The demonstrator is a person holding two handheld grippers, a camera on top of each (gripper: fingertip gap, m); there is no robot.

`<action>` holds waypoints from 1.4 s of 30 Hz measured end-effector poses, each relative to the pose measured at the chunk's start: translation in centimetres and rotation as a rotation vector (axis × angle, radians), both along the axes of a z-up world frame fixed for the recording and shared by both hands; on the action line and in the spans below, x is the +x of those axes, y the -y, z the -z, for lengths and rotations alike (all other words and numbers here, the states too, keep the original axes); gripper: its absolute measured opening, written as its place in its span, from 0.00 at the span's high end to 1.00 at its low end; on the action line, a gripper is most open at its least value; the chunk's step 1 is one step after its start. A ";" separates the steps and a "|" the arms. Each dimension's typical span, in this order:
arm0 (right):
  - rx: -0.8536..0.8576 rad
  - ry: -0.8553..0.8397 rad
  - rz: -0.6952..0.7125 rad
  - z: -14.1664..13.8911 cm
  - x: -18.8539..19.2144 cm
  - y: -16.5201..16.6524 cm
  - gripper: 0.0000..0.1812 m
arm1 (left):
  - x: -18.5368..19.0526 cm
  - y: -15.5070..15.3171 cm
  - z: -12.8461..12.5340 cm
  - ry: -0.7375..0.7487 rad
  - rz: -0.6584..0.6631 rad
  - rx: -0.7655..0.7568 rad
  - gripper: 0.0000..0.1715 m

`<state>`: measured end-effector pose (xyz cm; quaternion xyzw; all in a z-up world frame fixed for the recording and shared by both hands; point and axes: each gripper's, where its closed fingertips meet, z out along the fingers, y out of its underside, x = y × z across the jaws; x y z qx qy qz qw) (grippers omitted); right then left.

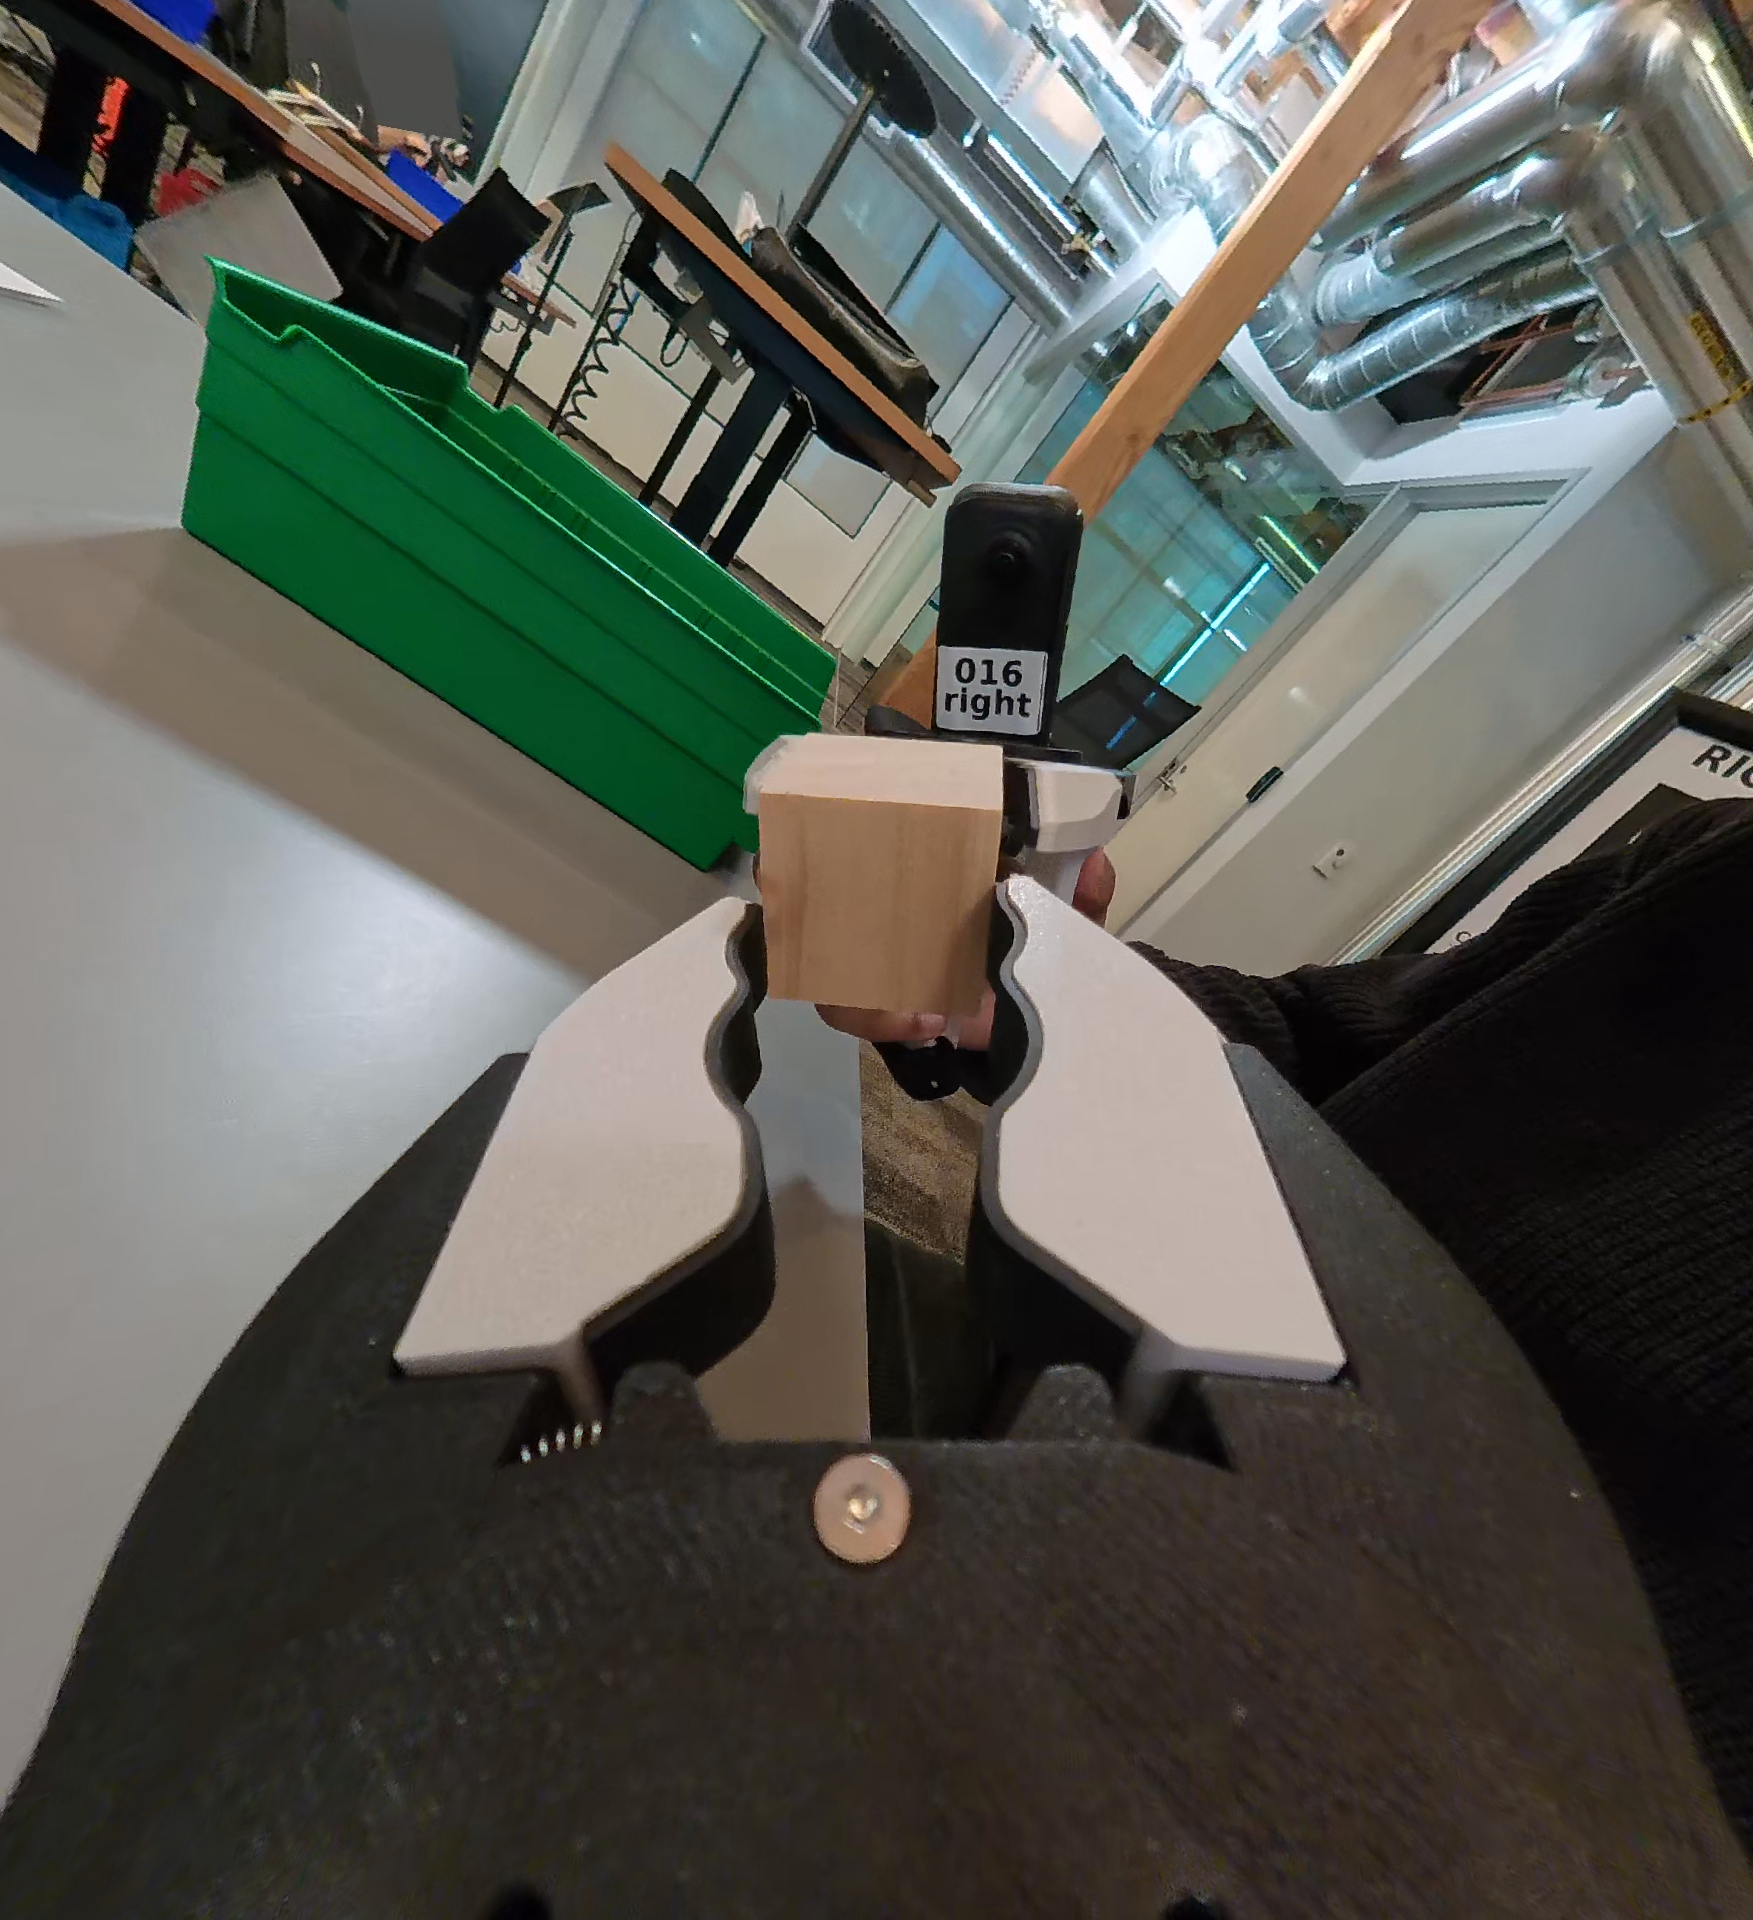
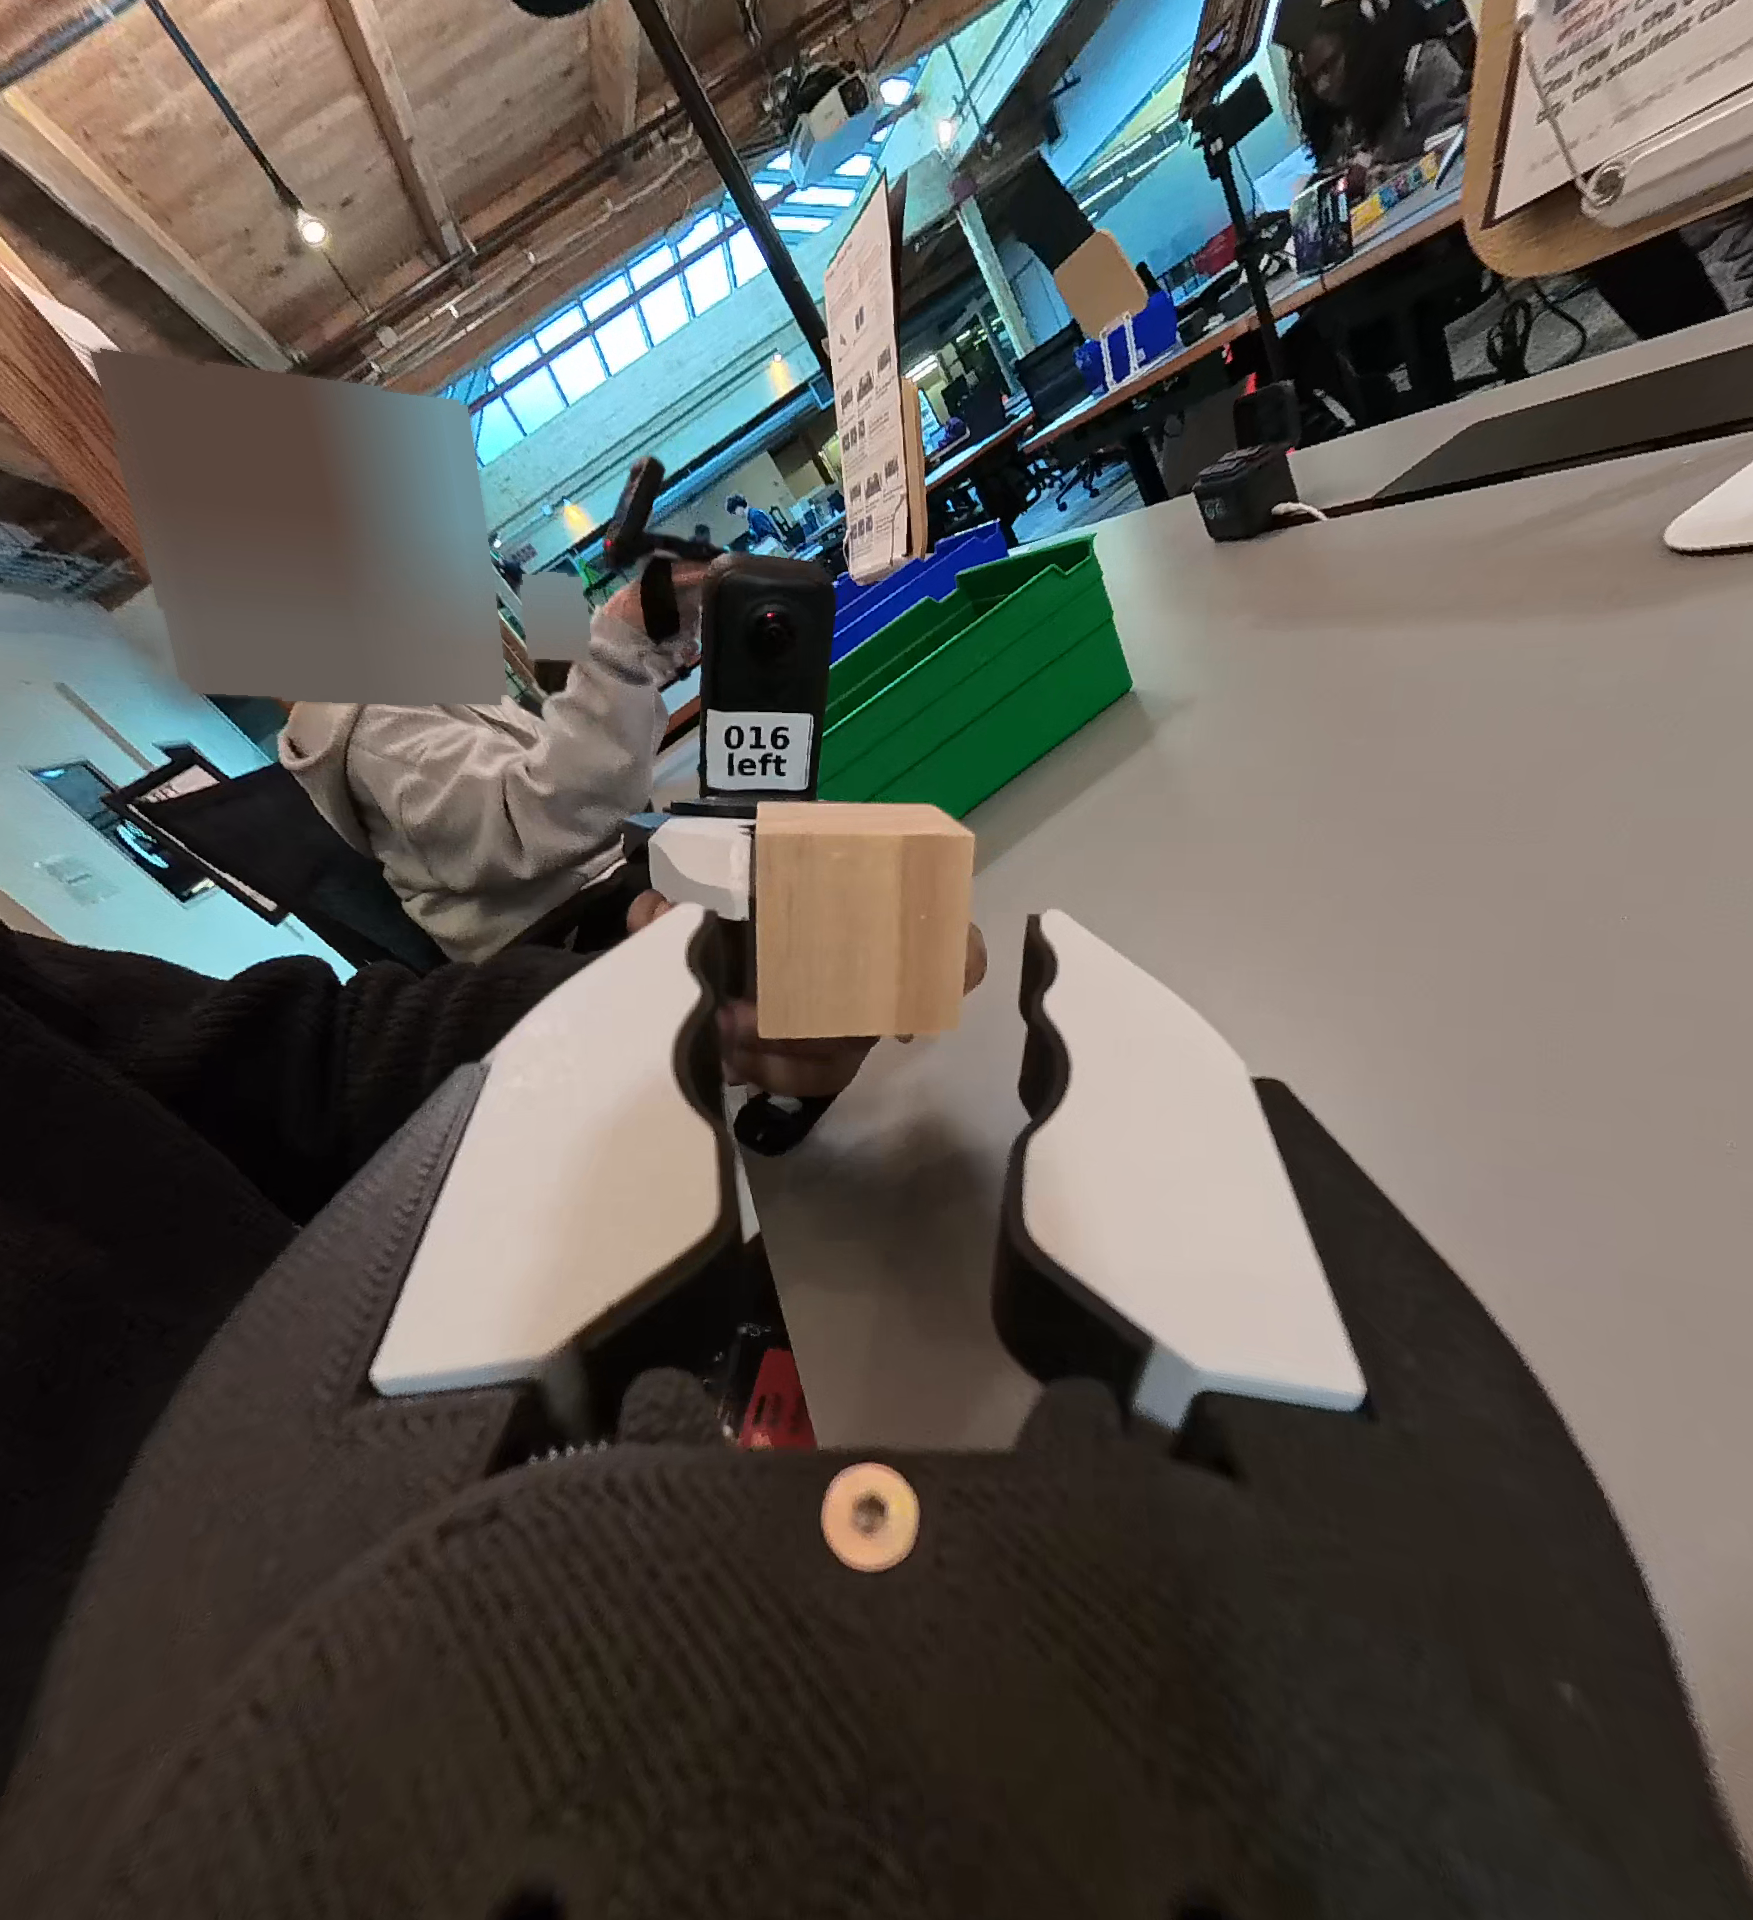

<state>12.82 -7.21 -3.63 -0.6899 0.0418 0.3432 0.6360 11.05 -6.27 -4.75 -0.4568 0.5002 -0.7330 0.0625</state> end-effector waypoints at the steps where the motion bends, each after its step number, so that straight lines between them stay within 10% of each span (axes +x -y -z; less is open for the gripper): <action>1: 0.000 -0.008 0.000 0.0 0.0 0.0 0.69 | 0.0 0.1 0.1 -0.002 0.002 0.000 0.76; 42: -0.024 0.008 -0.020 0.1 0.0 0.3 0.78 | -0.1 0.8 0.0 0.047 -0.019 0.032 0.69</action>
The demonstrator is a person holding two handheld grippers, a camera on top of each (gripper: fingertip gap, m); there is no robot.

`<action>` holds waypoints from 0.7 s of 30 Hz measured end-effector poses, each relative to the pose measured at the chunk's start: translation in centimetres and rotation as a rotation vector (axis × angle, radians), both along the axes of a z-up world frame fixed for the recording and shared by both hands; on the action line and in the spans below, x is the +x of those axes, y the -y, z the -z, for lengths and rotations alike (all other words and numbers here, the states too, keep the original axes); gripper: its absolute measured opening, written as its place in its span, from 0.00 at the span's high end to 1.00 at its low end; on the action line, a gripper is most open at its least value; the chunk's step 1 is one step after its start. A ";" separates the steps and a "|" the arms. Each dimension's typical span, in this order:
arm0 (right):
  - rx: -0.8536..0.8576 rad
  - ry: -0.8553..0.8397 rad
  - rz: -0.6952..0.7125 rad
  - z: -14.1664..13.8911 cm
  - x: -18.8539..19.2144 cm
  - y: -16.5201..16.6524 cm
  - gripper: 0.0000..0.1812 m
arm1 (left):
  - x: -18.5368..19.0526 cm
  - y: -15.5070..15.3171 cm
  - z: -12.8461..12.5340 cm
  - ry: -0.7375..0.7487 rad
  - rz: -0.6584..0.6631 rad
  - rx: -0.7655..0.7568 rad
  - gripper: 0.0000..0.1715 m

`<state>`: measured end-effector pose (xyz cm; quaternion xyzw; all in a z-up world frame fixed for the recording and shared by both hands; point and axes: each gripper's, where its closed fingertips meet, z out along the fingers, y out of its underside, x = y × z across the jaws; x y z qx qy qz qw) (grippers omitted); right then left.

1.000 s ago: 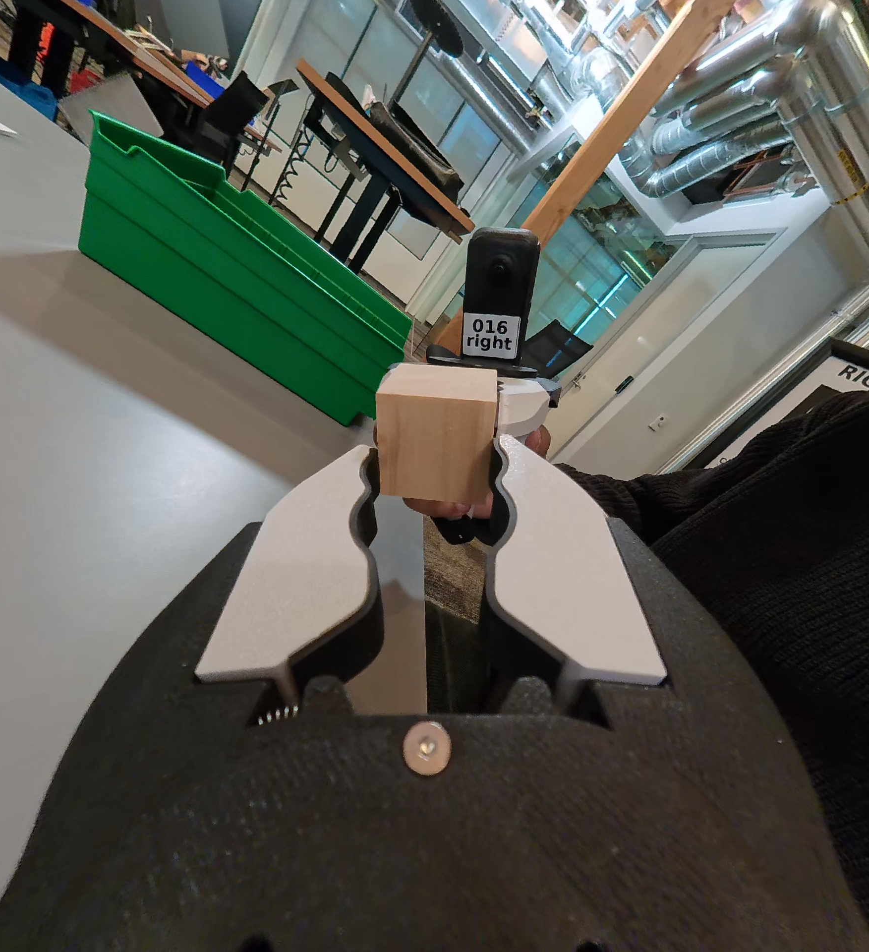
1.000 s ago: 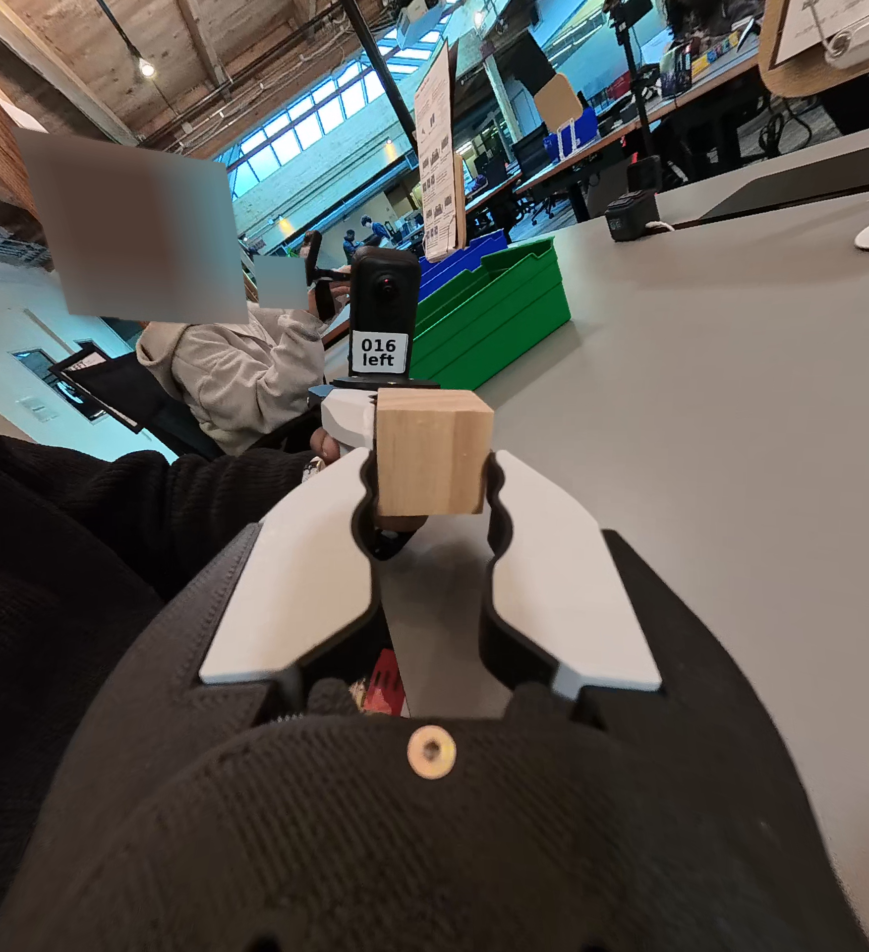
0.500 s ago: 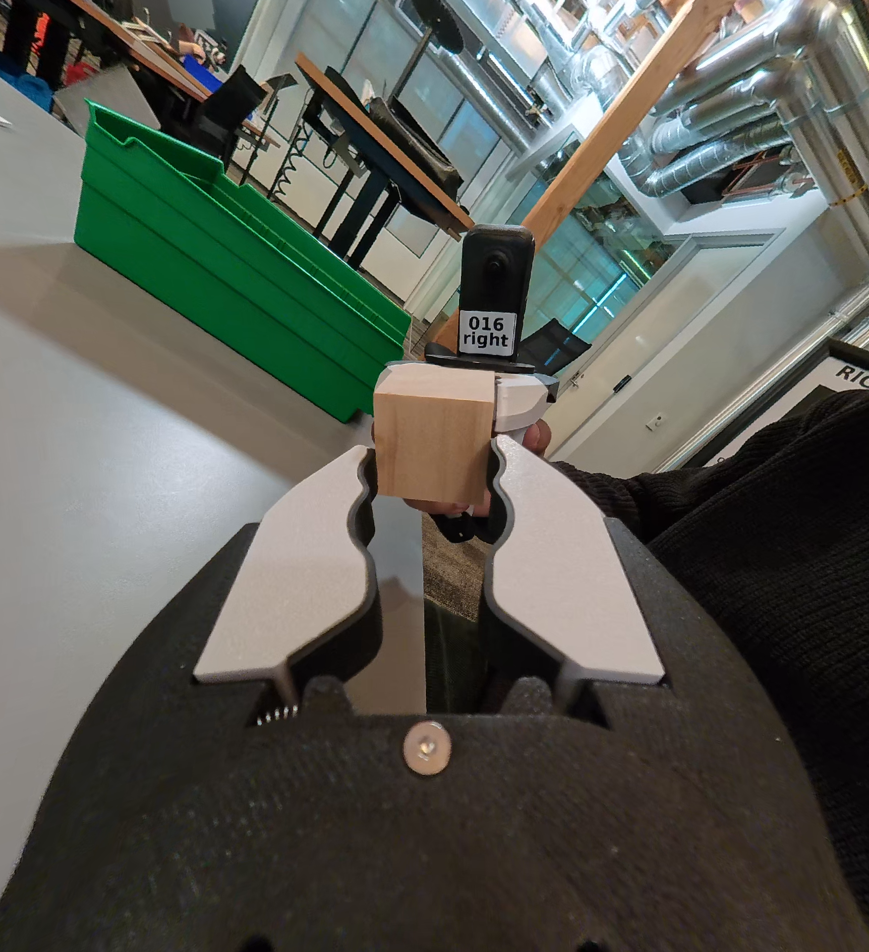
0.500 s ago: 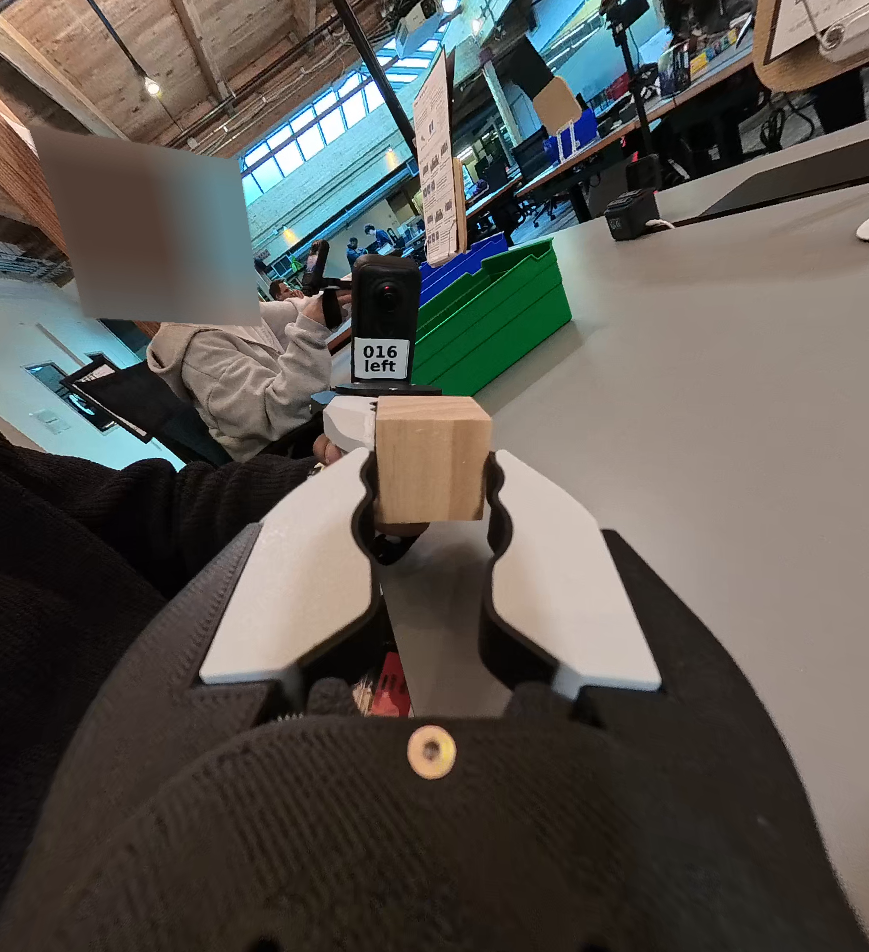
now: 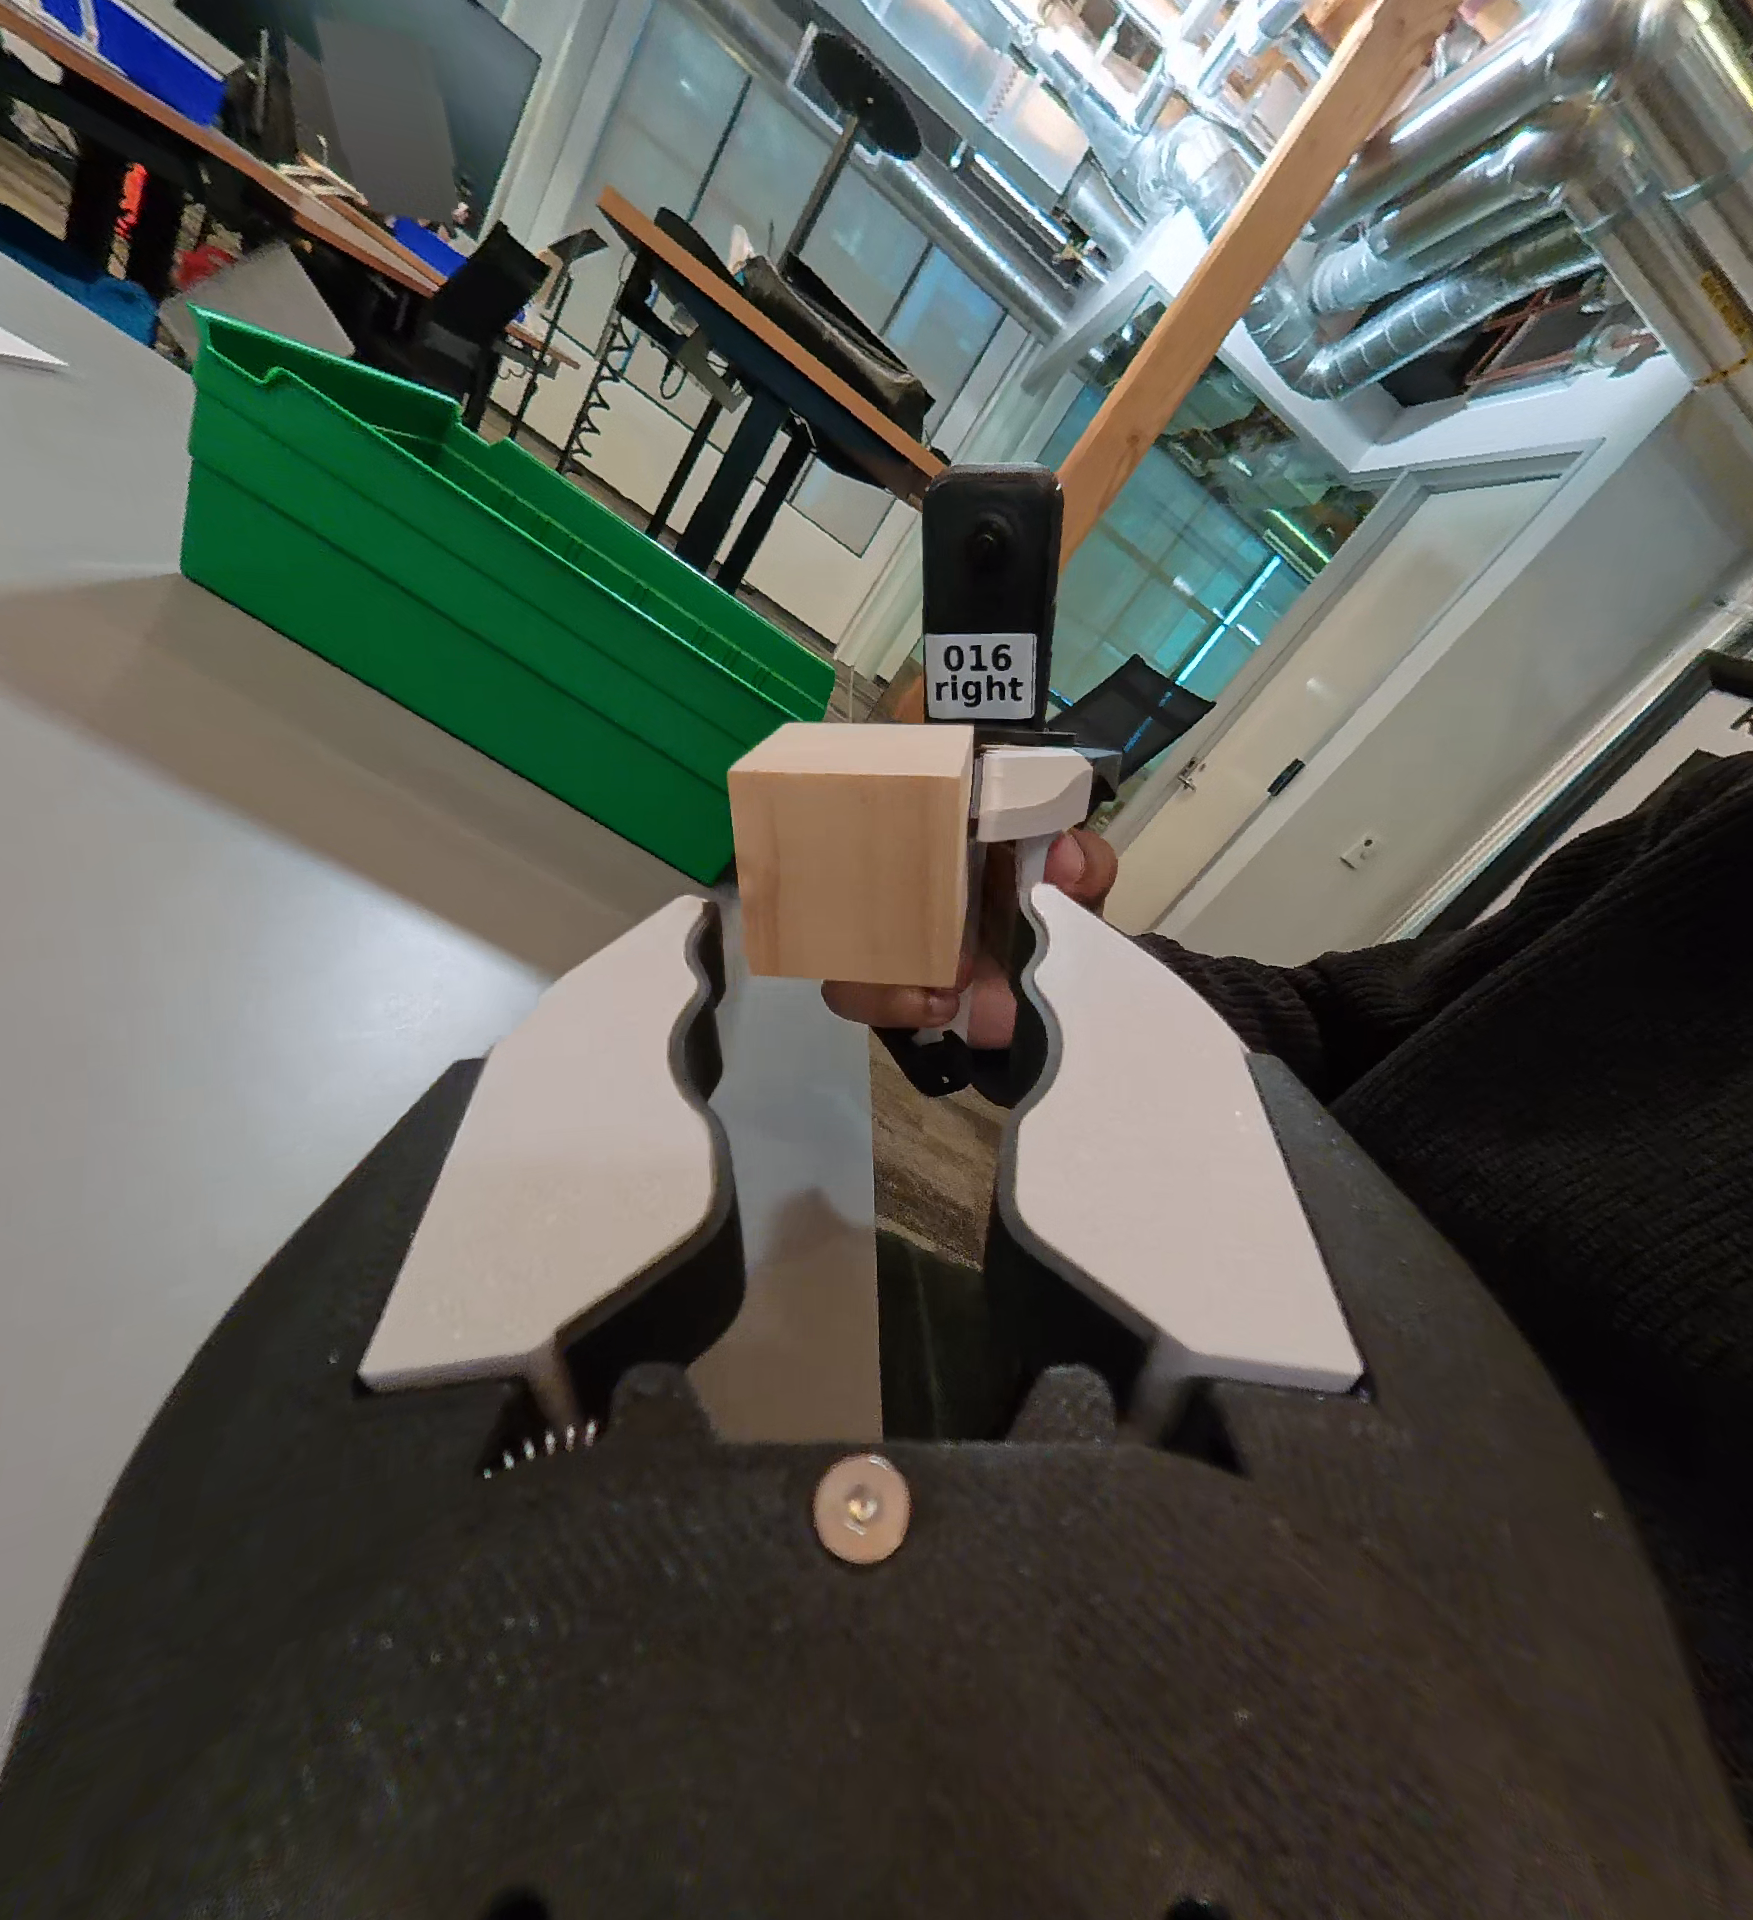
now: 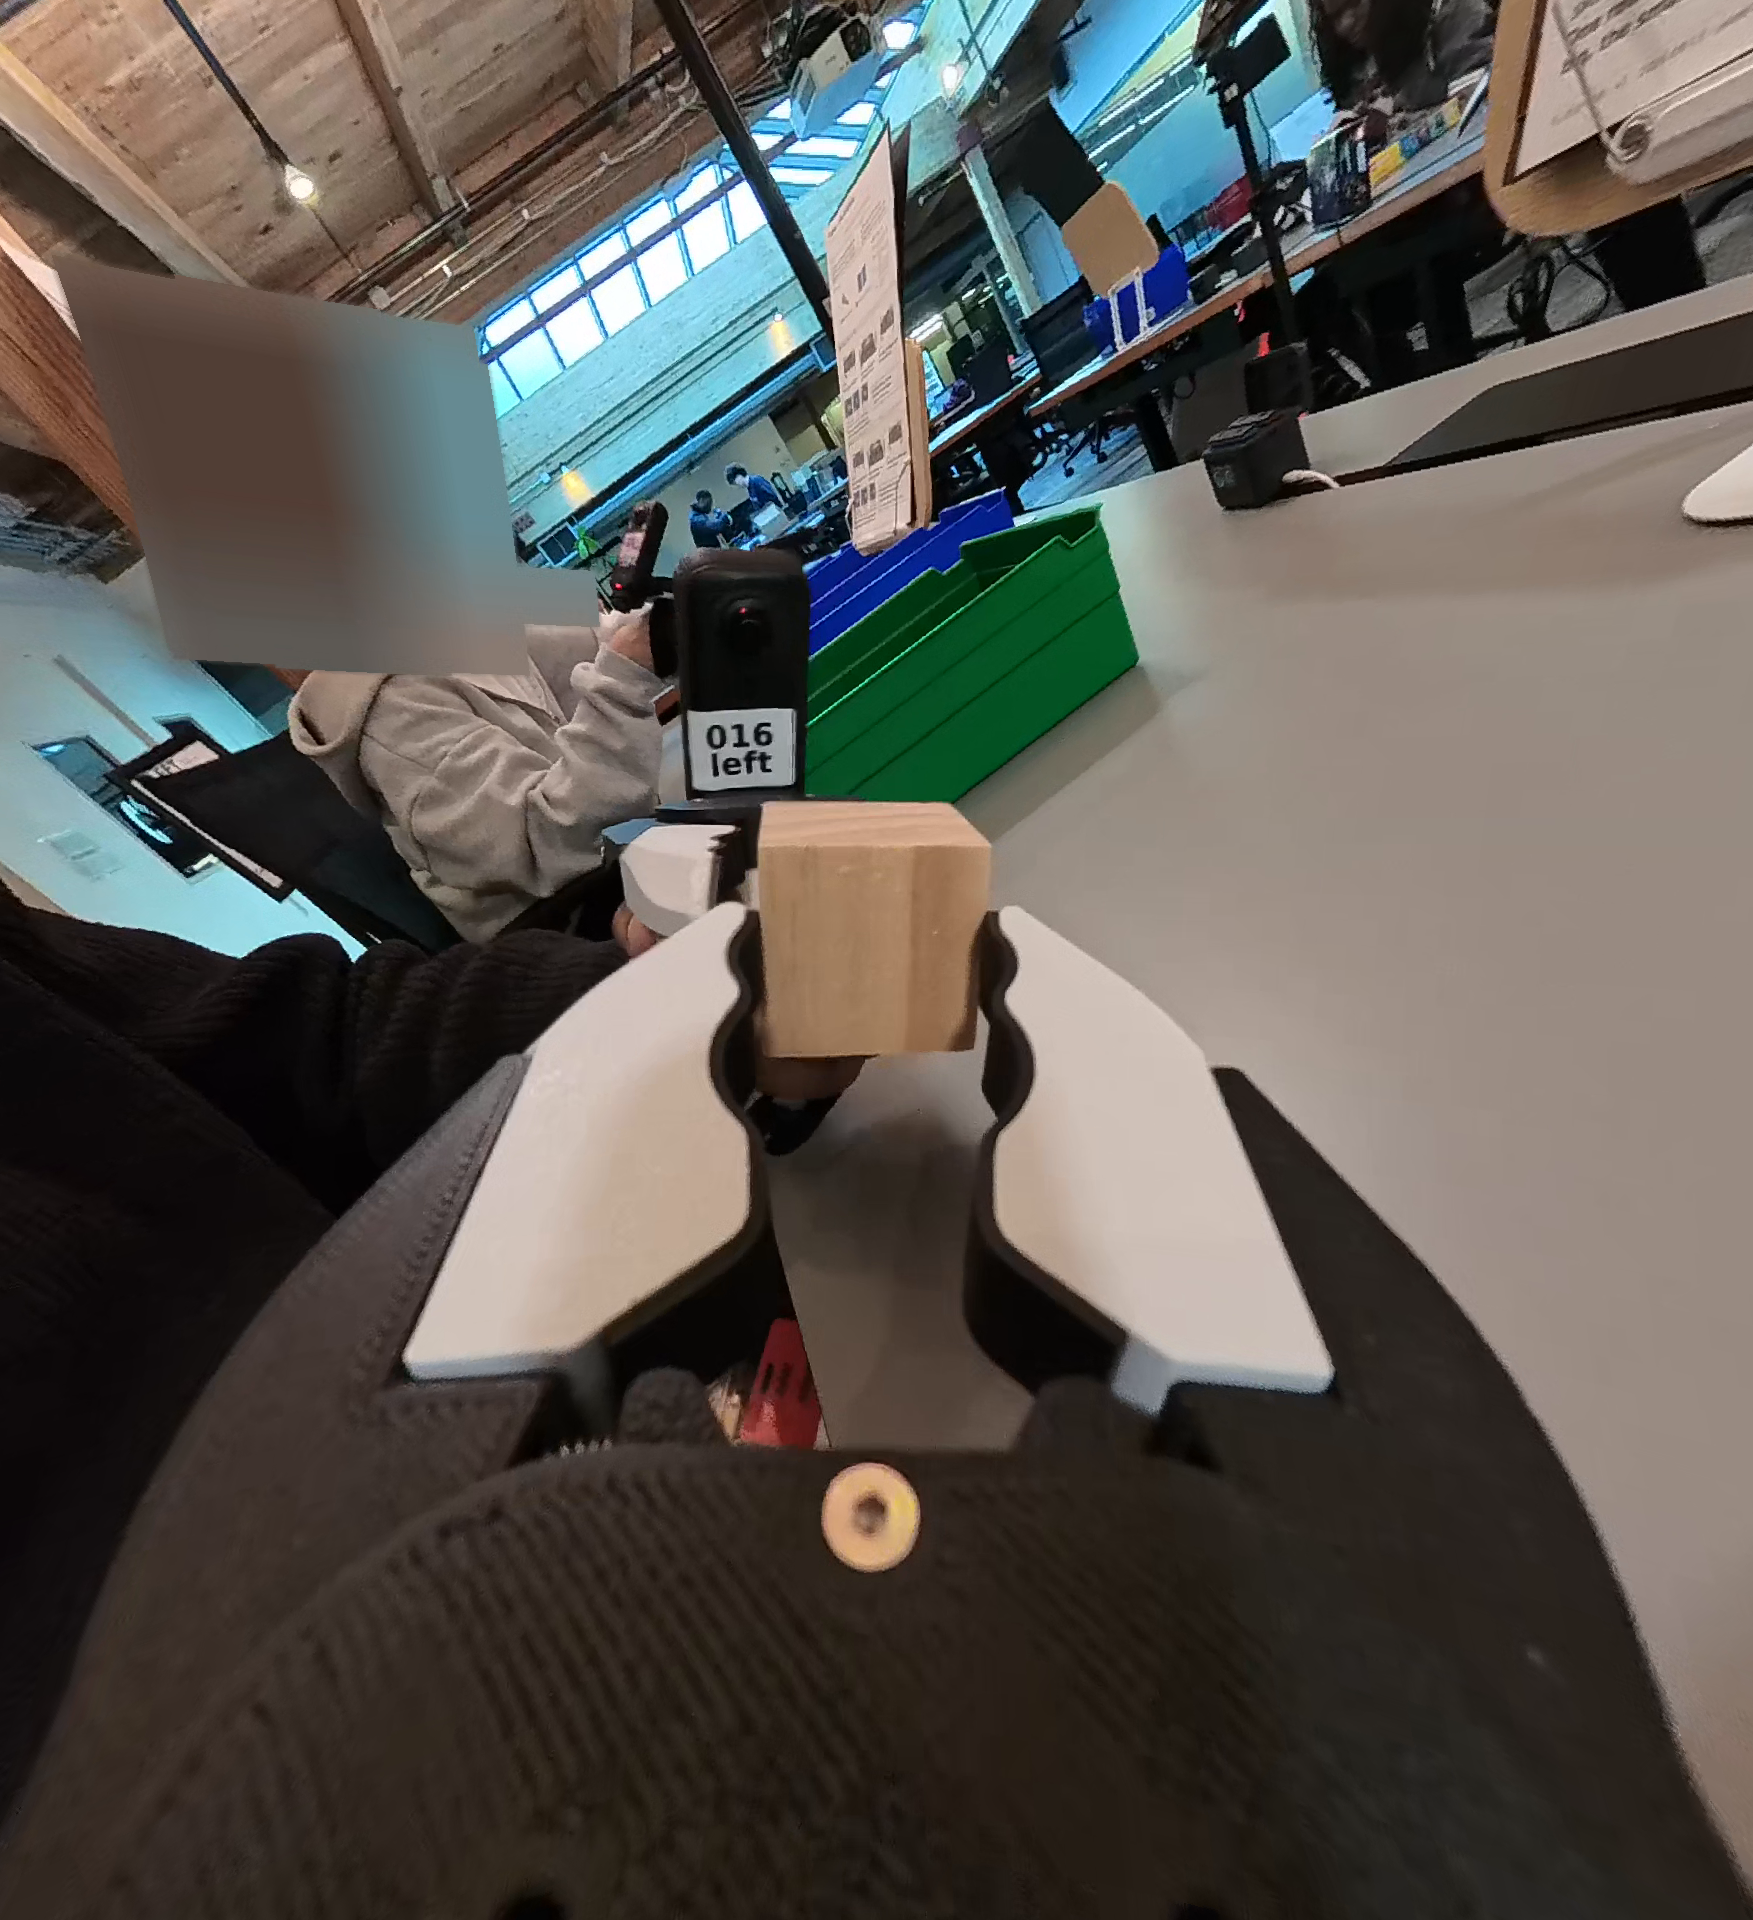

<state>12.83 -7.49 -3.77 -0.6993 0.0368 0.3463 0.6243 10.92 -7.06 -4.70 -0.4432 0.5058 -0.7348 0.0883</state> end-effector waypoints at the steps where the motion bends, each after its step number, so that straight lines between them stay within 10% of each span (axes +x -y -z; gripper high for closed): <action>1: -0.001 -0.015 -0.001 0.0 0.1 0.0 0.78 | 0.0 -0.1 0.0 -0.002 -0.004 -0.003 0.69; 21: -0.007 -0.005 -0.044 0.2 -0.9 0.0 0.78 | -0.3 0.2 0.0 -0.007 0.035 -0.016 0.76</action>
